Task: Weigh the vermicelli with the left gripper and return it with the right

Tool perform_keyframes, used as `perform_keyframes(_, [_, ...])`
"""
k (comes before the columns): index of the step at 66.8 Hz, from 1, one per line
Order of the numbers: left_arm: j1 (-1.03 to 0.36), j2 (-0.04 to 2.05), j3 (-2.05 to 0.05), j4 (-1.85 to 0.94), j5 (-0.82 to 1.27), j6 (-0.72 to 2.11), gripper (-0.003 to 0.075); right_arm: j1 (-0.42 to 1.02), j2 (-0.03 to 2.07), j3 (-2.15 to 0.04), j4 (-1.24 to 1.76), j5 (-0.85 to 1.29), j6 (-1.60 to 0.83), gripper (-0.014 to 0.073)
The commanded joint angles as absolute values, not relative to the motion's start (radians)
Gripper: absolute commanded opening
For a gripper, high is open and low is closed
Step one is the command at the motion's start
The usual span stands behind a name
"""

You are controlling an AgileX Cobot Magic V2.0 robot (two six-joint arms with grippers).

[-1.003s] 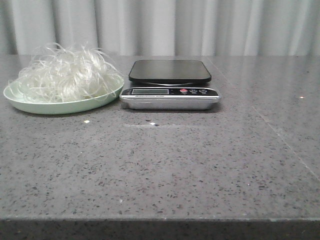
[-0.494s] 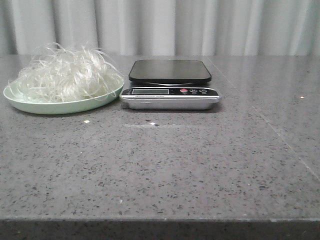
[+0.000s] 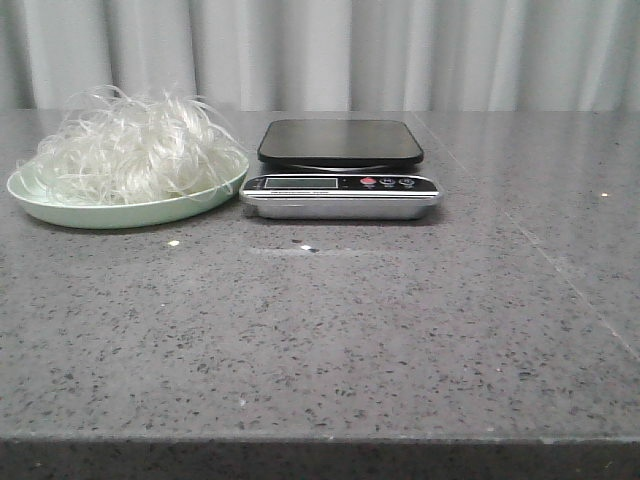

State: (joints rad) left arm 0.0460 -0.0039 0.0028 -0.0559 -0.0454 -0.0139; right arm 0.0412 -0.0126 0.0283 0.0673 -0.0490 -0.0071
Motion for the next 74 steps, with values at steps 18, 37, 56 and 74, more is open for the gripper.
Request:
perform_keyframes(18, [0.050,0.100,-0.353,-0.014,0.000,-0.026,0.0127,0.036,-0.027,0.019,0.070,-0.137,-0.014,0.0158])
perform_keyframes(37, [0.050,0.305,-0.513,-0.028,0.171,-0.028,0.0127,0.036,-0.027,0.019,0.070,-0.137,-0.014,0.0158])
perform_keyframes(56, [-0.025,0.441,-0.576,-0.104,0.184,-0.026,0.0198,0.036,-0.027,0.019,0.070,-0.137,-0.014,0.0158])
perform_keyframes(74, [-0.199,0.746,-0.812,-0.102,0.326,-0.026,0.0557,0.036,-0.027,0.019,0.070,-0.137,-0.014,0.0158])
